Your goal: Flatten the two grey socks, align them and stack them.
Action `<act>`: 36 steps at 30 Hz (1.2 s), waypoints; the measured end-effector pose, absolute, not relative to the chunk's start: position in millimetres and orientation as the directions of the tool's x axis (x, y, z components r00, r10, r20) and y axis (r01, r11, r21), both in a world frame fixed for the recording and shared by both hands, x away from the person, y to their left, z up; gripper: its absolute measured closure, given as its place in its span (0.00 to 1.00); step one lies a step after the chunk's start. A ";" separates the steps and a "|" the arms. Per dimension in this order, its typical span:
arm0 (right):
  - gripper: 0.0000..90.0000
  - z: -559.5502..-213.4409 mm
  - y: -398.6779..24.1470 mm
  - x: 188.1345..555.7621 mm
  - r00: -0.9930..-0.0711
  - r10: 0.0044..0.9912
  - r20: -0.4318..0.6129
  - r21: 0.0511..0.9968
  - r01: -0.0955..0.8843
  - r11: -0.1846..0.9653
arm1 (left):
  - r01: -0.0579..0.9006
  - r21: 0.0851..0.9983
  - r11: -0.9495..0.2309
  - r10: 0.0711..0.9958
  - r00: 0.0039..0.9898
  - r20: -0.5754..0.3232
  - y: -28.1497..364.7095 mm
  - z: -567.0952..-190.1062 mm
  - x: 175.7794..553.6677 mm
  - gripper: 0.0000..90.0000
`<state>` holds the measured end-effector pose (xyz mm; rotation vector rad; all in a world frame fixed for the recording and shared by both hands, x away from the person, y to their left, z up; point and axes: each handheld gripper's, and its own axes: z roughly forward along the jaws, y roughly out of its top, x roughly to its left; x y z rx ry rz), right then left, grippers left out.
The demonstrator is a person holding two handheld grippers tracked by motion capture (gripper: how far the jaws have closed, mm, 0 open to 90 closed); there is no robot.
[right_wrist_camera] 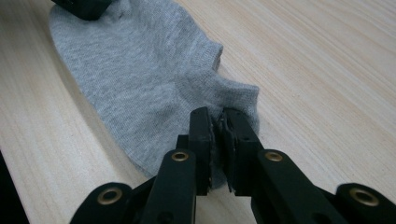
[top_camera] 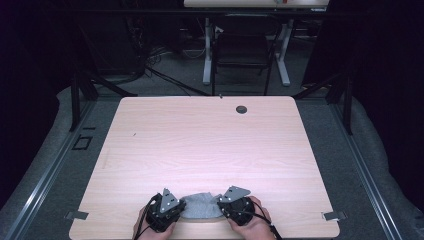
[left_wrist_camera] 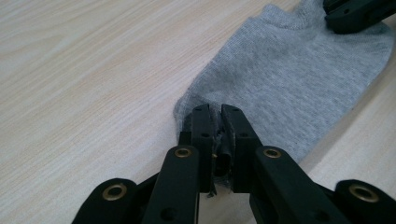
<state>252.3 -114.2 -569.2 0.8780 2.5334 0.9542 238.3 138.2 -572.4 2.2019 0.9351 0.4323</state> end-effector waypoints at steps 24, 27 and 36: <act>0.93 -573.7 -116.4 280.2 -0.734 0.679 -0.026 0.700 0.472 0.536 | 0.494 0.740 -0.457 0.742 0.670 0.011 140.4 -577.1 269.9 0.93; 0.93 -574.0 -116.4 281.6 -0.734 0.678 -0.034 0.700 0.467 0.541 | 0.499 0.745 -0.442 0.752 0.659 0.005 139.6 -578.0 274.6 0.93; 0.93 -575.0 -120.2 289.5 -0.722 0.692 0.008 0.709 0.492 0.505 | 0.500 0.752 -0.431 0.756 0.655 -0.002 139.4 -579.1 278.8 0.93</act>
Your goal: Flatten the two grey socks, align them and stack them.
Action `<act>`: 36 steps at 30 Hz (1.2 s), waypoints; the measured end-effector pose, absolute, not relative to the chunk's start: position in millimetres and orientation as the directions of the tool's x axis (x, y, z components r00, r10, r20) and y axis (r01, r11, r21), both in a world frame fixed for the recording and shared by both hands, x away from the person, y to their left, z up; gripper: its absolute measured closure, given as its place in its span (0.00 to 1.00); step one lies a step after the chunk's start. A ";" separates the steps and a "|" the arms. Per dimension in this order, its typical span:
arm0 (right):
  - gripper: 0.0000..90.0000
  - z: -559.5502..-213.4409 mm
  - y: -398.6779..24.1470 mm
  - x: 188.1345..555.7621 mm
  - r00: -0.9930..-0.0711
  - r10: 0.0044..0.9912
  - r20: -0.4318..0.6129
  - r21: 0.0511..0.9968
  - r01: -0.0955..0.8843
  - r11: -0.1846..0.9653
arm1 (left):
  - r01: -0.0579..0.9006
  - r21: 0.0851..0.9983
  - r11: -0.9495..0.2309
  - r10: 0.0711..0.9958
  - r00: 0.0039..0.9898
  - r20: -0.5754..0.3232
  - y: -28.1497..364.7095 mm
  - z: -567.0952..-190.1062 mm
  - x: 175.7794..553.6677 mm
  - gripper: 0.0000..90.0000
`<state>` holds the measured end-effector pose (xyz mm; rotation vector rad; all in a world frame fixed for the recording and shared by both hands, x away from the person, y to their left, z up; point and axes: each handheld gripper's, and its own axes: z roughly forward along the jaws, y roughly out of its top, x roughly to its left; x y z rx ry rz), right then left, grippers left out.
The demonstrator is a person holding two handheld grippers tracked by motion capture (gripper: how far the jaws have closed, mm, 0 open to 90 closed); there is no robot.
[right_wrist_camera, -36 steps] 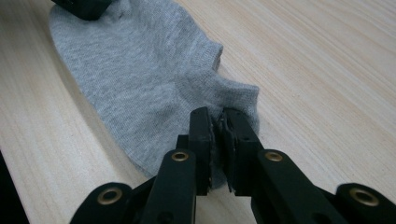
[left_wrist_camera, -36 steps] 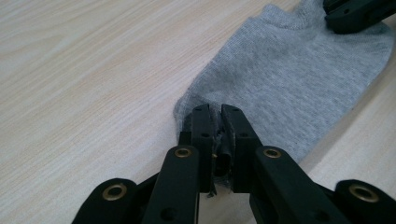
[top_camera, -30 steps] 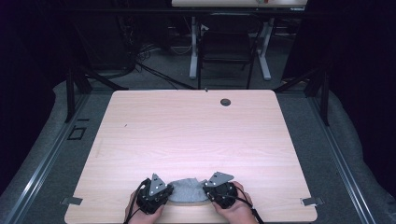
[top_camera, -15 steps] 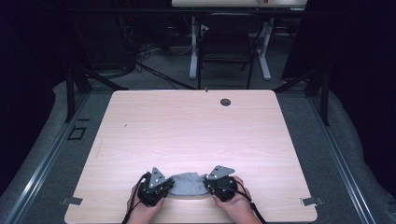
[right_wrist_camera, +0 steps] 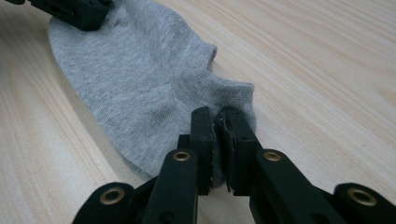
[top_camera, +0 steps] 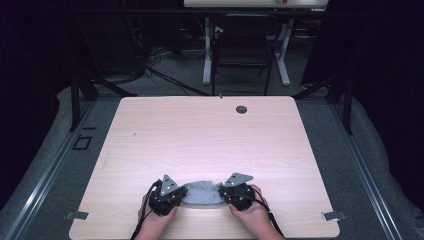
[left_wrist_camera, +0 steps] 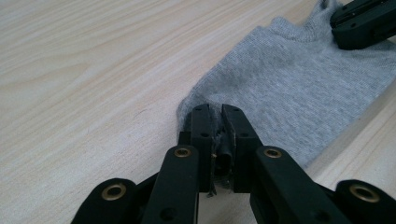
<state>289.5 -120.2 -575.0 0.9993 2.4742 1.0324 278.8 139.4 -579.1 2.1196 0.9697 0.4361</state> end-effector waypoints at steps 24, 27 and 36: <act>0.83 -558.4 -127.4 282.3 -0.713 0.700 -0.026 0.749 0.450 0.486 | 0.483 0.789 -0.379 0.762 0.647 -0.030 146.5 -563.1 275.8 0.73; 0.81 -555.5 -129.9 281.1 -0.710 0.703 -0.027 0.758 0.444 0.477 | 0.478 0.790 -0.384 0.770 0.638 -0.012 151.9 -560.3 274.9 0.71; 0.67 -540.1 -143.8 275.9 -0.688 0.725 -0.010 0.755 0.471 0.457 | 0.489 0.798 -0.353 0.792 0.611 -0.024 167.1 -548.4 270.2 0.60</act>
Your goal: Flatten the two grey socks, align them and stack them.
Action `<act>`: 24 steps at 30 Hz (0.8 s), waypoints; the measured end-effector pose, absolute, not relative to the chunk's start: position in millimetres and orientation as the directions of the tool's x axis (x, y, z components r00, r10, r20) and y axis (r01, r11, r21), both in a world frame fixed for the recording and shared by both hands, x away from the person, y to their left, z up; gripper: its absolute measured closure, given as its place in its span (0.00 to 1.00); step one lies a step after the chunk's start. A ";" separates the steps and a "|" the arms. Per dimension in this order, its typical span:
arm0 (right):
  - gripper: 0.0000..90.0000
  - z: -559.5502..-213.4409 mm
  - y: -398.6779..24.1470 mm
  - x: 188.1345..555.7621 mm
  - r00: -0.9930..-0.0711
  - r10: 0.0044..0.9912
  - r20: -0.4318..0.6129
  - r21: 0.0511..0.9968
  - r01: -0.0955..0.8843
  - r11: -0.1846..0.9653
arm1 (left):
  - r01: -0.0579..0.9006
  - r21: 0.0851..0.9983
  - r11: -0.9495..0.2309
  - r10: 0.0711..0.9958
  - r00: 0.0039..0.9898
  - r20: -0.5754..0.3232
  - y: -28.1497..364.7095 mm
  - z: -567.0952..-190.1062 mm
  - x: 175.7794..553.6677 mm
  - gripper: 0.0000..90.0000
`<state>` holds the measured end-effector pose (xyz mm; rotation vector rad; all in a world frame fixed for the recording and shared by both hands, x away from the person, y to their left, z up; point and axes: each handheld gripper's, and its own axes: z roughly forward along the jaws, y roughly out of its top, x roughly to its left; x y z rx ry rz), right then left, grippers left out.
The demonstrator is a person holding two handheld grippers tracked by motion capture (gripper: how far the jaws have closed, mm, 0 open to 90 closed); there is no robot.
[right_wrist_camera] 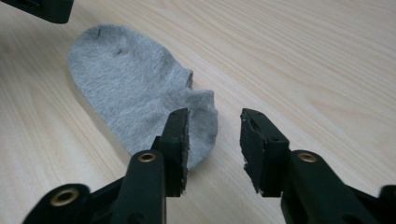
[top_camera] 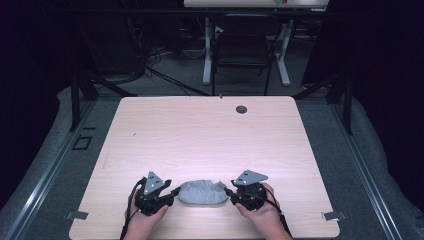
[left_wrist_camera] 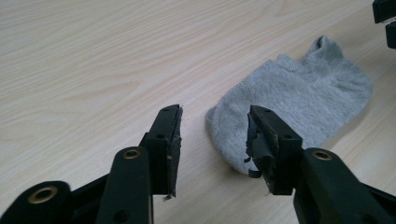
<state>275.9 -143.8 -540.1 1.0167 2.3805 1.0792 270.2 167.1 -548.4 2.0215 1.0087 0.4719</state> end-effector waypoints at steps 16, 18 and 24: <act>0.55 -542.7 -164.9 253.9 -0.672 0.740 -0.038 0.763 0.458 0.456 | 0.473 0.780 -0.408 0.793 0.607 0.047 192.5 -549.3 252.8 0.54; 0.55 -543.8 -165.3 253.9 -0.672 0.739 -0.053 0.758 0.454 0.467 | 0.477 0.776 -0.412 0.795 0.604 0.051 193.4 -552.7 254.1 0.54; 0.56 -551.9 -167.1 257.8 -0.672 0.738 -0.055 0.751 0.459 0.474 | 0.480 0.759 -0.440 0.781 0.622 0.060 191.9 -560.6 258.3 0.54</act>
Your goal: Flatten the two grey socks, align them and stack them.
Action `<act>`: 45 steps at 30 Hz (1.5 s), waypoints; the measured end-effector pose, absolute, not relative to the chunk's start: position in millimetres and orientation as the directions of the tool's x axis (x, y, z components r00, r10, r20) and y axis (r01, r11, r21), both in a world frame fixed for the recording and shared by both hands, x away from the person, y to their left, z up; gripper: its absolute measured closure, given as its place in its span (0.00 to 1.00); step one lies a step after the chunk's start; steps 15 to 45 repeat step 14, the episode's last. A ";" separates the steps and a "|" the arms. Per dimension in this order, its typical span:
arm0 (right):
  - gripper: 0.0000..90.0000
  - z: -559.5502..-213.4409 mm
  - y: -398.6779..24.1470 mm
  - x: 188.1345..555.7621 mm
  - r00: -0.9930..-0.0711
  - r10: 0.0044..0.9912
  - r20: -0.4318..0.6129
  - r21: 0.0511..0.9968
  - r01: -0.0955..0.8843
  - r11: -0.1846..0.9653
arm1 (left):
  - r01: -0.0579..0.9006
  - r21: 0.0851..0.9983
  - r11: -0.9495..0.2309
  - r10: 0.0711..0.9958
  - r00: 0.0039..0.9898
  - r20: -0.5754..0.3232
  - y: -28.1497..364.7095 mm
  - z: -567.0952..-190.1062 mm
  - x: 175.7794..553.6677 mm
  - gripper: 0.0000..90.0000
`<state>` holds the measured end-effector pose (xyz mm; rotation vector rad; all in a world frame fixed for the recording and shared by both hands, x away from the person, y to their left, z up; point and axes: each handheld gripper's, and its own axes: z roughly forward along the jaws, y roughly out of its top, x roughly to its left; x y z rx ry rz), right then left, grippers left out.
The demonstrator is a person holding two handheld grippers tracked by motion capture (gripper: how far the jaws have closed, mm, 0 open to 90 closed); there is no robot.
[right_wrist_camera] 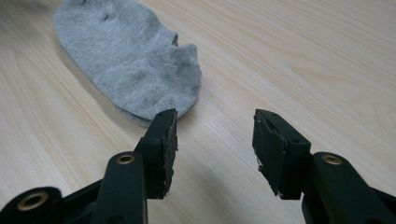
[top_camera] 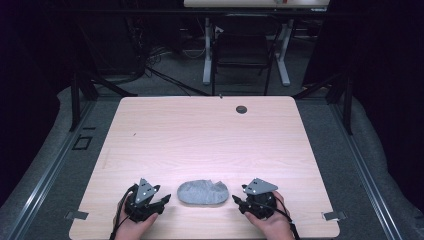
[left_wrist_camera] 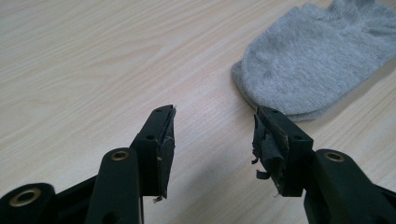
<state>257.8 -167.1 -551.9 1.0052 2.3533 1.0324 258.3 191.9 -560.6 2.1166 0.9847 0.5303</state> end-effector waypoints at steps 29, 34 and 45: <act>0.55 -562.4 -167.2 263.4 -0.661 0.750 -0.040 0.735 0.489 0.470 | 0.477 0.763 -0.436 0.776 0.629 0.051 184.4 -564.5 259.7 0.54; 0.55 -562.4 -167.2 263.4 -0.661 0.750 -0.040 0.735 0.489 0.470 | 0.477 0.763 -0.436 0.776 0.629 0.051 184.4 -564.5 259.7 0.54; 0.55 -562.4 -167.2 263.4 -0.661 0.750 -0.040 0.735 0.489 0.470 | 0.477 0.763 -0.436 0.776 0.629 0.051 184.4 -564.5 259.7 0.54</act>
